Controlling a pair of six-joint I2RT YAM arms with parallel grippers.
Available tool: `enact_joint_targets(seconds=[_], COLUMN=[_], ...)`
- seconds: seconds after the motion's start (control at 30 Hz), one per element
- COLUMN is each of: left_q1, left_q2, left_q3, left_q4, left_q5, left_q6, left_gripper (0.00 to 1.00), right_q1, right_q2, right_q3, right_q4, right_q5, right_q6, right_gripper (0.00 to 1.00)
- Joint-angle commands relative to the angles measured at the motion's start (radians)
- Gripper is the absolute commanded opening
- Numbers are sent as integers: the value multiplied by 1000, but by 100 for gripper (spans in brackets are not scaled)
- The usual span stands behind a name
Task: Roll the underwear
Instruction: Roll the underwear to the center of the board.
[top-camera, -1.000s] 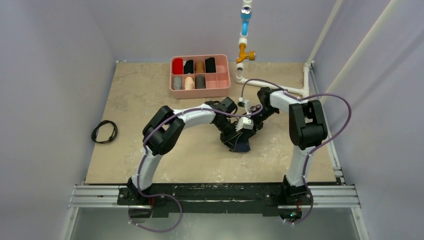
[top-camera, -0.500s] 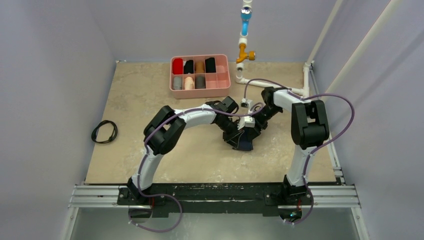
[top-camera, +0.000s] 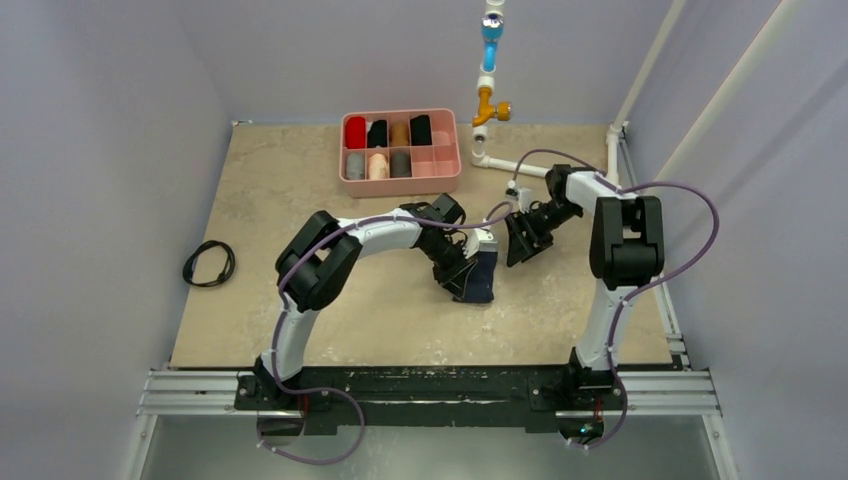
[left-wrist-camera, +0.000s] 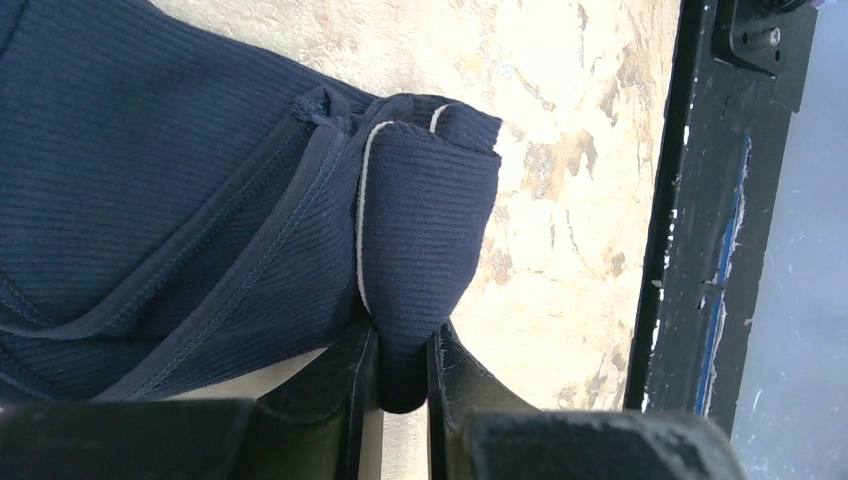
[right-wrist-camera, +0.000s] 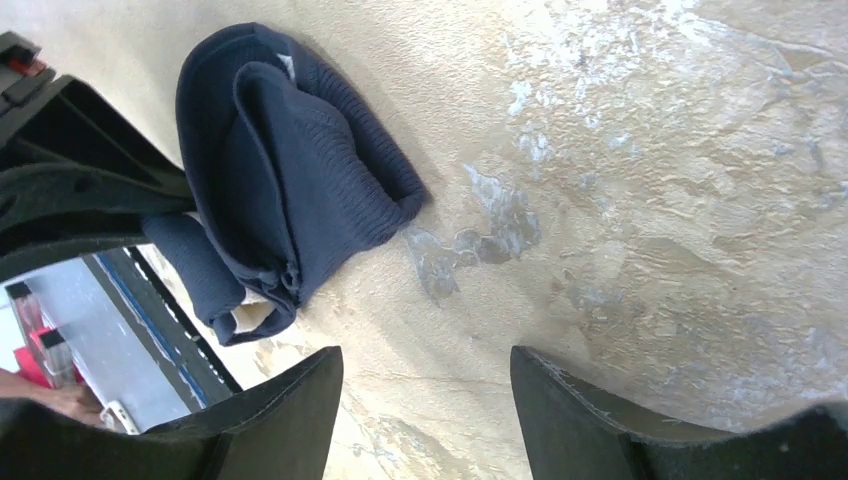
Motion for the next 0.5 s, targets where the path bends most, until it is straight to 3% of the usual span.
enact_joint_targets(seconds=[0.0,0.13,0.47], left_q1=[-3,-4,56], left_q2=[52,55,108], left_q3=[-57,-58,0], left_q4=[-134,-139,-205], left_q5=[-221,-223,-105], left_q6=[12,8,-24], left_gripper=[0,0,0], right_q1=[41,43,10], right_q2=[12,-8,-250], right_q3=[-23,-23,-132], right_q4=[147,157,248], right_q5=[134,110,89], right_q6=[90,95,44], right_gripper=[64,64,64])
